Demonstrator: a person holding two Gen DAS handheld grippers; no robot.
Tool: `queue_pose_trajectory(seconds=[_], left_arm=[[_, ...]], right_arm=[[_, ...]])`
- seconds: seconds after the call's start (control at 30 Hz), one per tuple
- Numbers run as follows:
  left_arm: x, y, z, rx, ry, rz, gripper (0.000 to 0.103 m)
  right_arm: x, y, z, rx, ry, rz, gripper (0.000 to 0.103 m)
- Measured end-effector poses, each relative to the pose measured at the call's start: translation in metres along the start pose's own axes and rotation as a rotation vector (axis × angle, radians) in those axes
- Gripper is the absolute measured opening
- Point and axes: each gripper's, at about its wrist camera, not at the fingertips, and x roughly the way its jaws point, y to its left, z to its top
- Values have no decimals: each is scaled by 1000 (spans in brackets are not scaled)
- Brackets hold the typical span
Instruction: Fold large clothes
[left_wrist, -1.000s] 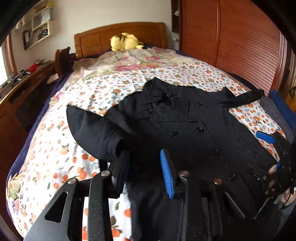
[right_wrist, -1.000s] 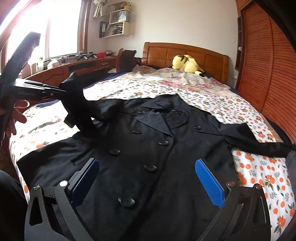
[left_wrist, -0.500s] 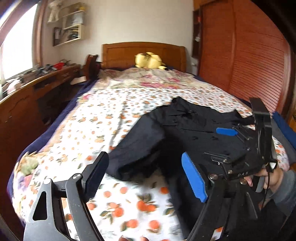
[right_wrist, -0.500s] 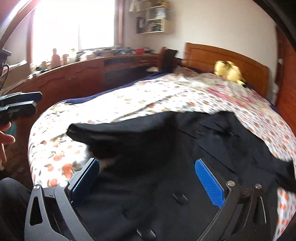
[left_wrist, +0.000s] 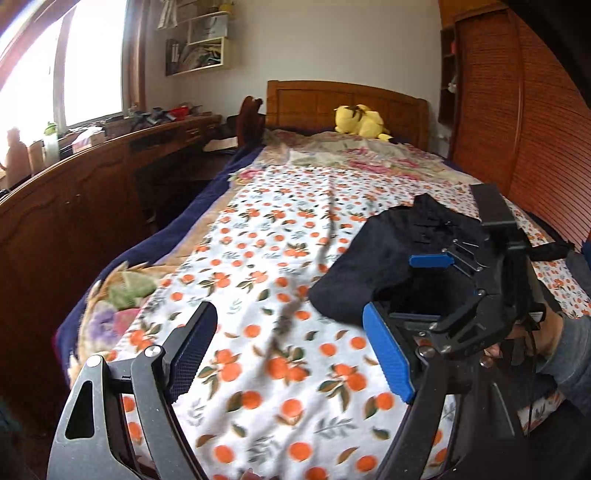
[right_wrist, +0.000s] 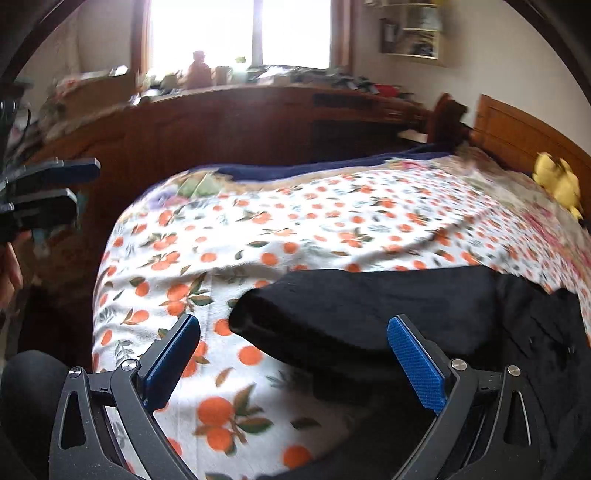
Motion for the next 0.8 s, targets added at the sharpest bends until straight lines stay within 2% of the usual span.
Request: queue_pose_trajectory(seconds=[0.07, 0.13, 0.2, 0.23, 0.27, 0.3, 0.4, 0.5, 0.63, 0.8], left_arm=[[-3, 5, -2, 1, -1, 9, 82], [-4, 5, -2, 2, -2, 13, 82], [-5, 4, -2, 6, -3, 9, 82], [-6, 1, -1, 10, -5, 4, 82], [-6, -1, 0, 14, -6, 1, 82], [-5, -6, 1, 21, -7, -5, 82], [-7, -23, 6, 46, -24, -21, 82], [-7, -43, 14, 63, -47, -59, 82], [-5, -80, 27, 104, -68, -116, 82], [3, -130, 40, 155, -91, -190, 82]], right_arm=[[15, -1, 2, -27, 51, -16, 100], [30, -6, 4, -36, 96, -10, 91], [38, -17, 5, -25, 126, 13, 61], [42, -19, 9, -24, 126, 15, 53], [41, -24, 11, -19, 118, 25, 36], [41, -27, 13, -16, 110, 26, 23], [23, -45, 13, -9, 65, 14, 13], [-6, -74, 11, 46, -10, -27, 11], [-53, -128, -5, 155, -107, -132, 10], [-98, -189, -45, 277, -140, -241, 9]])
